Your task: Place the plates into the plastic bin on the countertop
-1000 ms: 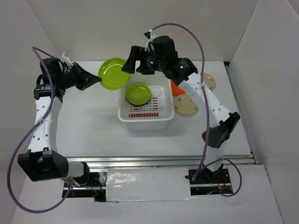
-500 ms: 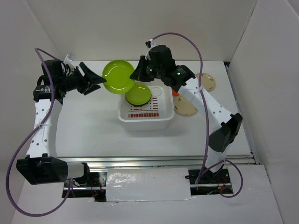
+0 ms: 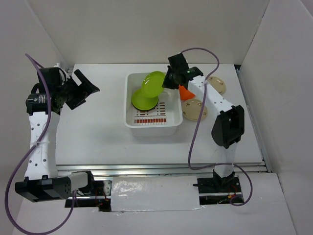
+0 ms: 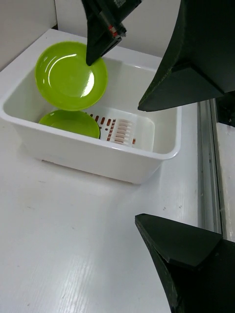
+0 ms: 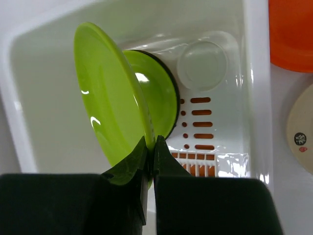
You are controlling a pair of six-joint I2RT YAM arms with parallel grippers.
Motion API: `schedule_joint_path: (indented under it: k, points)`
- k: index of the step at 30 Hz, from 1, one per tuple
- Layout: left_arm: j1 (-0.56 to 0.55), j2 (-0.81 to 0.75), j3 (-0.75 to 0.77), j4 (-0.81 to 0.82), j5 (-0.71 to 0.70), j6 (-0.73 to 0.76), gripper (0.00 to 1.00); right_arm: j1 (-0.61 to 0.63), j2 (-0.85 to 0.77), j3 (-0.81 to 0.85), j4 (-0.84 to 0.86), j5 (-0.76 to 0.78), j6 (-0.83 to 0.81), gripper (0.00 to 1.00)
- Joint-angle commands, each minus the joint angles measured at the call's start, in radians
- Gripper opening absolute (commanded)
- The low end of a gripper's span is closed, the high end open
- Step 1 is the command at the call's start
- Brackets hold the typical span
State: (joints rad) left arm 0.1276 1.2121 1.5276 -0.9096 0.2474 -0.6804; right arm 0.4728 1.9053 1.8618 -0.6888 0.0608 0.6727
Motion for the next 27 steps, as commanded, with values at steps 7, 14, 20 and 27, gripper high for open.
schedule_joint_path:
  k: [7, 14, 20, 27]
  points:
    - [0.006, -0.017, -0.035, -0.035, -0.016, 0.079, 0.99, 0.021, 0.218, 0.128, -0.037, -0.102, -0.022, 0.04]
    - [0.006, 0.007, -0.017, -0.06, -0.014, 0.11, 0.99, 0.073, 0.249, 0.223, -0.083, -0.168, -0.061, 0.78]
    - [0.004, 0.024, -0.009, -0.06, -0.002, 0.122, 0.99, 0.089, 0.167, 0.27, -0.191, -0.078, -0.11, 1.0]
    - [0.004, 0.023, 0.016, -0.063, -0.028, 0.139, 0.99, -0.014, -0.265, -0.123, -0.056, 0.175, -0.004, 1.0]
